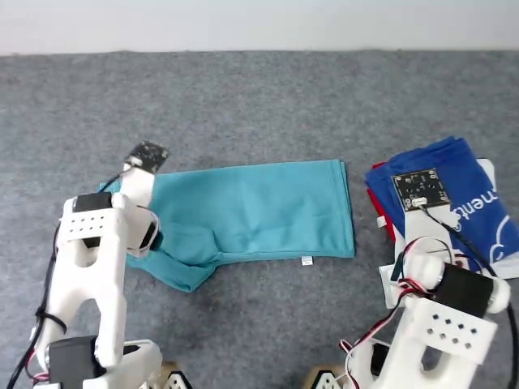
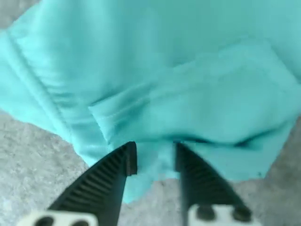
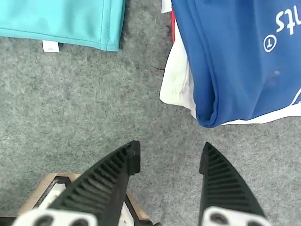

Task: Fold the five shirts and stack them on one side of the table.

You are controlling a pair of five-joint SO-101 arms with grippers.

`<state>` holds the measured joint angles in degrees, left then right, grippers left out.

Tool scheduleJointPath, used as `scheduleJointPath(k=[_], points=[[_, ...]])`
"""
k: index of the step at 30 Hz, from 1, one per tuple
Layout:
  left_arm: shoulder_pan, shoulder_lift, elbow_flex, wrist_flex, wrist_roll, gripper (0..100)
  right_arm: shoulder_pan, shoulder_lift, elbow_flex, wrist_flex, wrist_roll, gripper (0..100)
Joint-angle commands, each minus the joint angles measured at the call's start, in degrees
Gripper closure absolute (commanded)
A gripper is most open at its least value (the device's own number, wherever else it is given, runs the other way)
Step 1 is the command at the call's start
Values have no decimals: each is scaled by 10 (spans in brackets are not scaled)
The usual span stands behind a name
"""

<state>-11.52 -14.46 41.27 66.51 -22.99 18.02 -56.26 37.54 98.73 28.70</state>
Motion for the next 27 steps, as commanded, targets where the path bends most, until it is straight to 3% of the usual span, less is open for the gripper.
scheduleJointPath(k=[1,6,12,20,27], points=[[-1,-3,-44,-5,48,780,-3,0,-2,9,9,790],[-3,-3,-68,-6,55,780,-33,1,-2,11,11,790],[-38,-3,-150,55,120,782,-249,42,-2,0,2,790],[-114,-4,-305,299,111,782,-450,340,-144,2,-36,790],[-190,-4,-306,316,111,783,-675,589,-366,36,-67,790]])
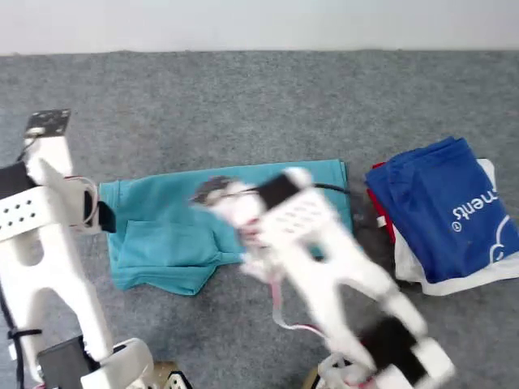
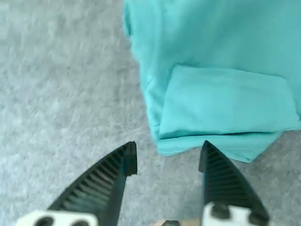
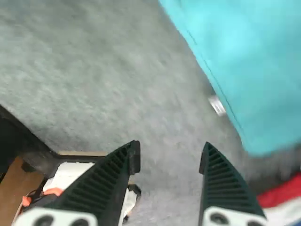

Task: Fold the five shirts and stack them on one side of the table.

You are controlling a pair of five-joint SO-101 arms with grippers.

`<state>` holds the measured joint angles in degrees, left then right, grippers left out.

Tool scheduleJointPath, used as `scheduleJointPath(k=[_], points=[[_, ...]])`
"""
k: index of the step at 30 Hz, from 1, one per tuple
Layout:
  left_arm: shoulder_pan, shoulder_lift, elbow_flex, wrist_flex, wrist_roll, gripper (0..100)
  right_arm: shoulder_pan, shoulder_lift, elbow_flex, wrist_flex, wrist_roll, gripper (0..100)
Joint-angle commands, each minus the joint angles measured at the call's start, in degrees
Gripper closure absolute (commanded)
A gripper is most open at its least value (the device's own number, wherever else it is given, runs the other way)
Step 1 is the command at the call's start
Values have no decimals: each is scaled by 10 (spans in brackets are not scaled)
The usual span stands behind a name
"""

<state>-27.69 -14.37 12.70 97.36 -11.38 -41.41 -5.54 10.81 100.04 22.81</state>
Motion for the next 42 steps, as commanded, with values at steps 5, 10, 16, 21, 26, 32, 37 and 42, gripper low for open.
scheduleJointPath(k=[5,10,16,21,26,32,37,42], points=[[-65,-4,0,14,-6,783,-177,216,-209,24,-34,790],[-71,-4,22,13,-9,783,-243,277,-279,26,-50,790],[-71,-4,24,11,-9,783,-255,298,-287,26,-50,790],[-71,-4,25,6,-9,783,-253,327,-292,11,-54,790],[-71,-4,25,6,-9,783,-252,345,-302,-47,-69,790],[-71,-4,25,6,-9,783,-251,355,-303,-73,-70,791],[-71,-4,25,6,-9,783,-249,375,-302,-88,-70,791],[-71,-4,25,7,-9,783,-248,408,-302,-117,-70,791]])
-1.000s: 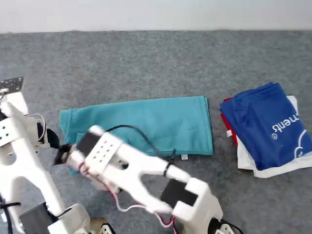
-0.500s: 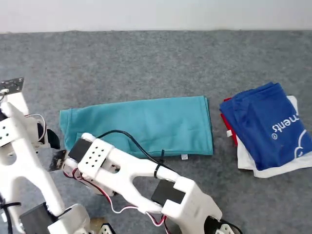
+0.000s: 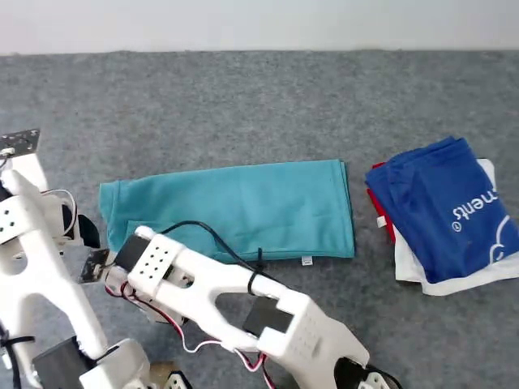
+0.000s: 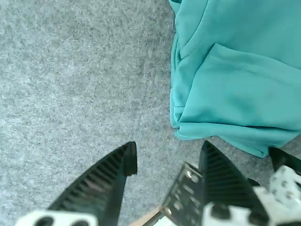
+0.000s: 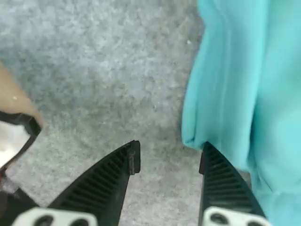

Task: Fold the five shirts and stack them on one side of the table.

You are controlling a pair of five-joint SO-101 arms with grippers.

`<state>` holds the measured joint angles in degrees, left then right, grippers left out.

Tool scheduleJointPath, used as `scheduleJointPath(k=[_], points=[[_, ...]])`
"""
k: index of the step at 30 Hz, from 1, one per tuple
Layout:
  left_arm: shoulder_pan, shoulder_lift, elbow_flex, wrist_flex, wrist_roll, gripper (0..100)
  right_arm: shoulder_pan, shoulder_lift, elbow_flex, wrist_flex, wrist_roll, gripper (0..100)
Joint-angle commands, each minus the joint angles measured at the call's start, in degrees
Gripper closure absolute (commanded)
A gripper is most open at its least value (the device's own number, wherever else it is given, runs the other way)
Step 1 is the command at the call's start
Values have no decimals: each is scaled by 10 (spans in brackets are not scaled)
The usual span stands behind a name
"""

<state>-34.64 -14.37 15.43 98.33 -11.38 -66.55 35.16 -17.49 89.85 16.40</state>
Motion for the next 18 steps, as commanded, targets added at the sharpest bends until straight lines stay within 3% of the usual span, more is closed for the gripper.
scheduleJointPath(k=[1,6,11,13,18], points=[[-2,-4,-2,-3,-9,783,4,5,-19,-20,-6,791],[-2,-4,-2,-2,-9,783,24,11,-19,-33,-5,801],[-2,-4,-2,-2,-9,783,37,7,-19,-32,-7,997],[-2,-4,-2,-2,-9,783,41,7,-19,-28,-6,955],[-2,-4,-1,-1,-9,783,41,1,-20,-16,-5,986]])
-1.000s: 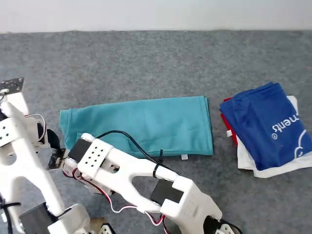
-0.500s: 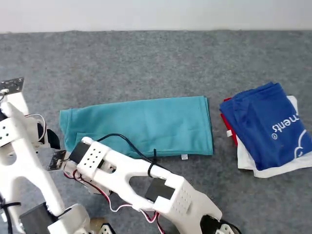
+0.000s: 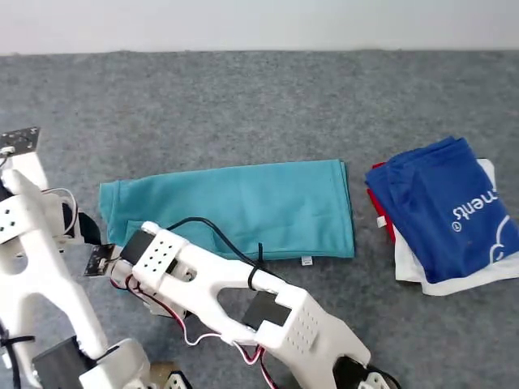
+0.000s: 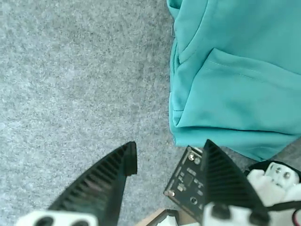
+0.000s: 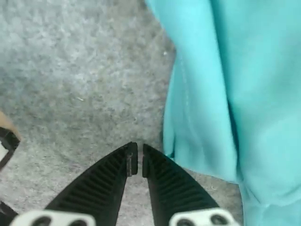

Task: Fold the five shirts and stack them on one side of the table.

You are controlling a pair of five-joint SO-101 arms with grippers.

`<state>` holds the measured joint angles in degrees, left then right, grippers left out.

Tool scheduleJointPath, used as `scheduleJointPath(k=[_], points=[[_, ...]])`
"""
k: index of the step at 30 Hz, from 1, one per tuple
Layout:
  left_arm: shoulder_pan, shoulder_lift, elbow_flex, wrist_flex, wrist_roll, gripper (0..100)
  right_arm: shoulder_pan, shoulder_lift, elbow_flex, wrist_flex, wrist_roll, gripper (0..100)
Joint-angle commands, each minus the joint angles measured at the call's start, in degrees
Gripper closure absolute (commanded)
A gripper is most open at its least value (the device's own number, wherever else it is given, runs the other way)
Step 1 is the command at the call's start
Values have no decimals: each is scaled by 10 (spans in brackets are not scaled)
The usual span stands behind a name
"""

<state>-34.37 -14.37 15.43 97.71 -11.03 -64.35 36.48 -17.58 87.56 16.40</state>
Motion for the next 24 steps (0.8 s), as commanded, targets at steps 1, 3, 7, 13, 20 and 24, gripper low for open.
scheduleJointPath(k=[1,3,7,13,20,24], points=[[-4,-4,-1,5,-12,783,20,-16,-19,7,-5,987],[-4,-4,-1,5,-12,783,22,-26,-19,7,-5,989],[-4,-4,-1,5,-12,783,22,-50,-19,31,-5,983],[-4,-4,-1,5,-12,783,22,-65,-19,60,-5,840],[-2,-4,16,3,-12,783,22,-49,-18,26,-5,812],[-2,-4,17,2,-12,783,22,-26,-18,-11,15,812]])
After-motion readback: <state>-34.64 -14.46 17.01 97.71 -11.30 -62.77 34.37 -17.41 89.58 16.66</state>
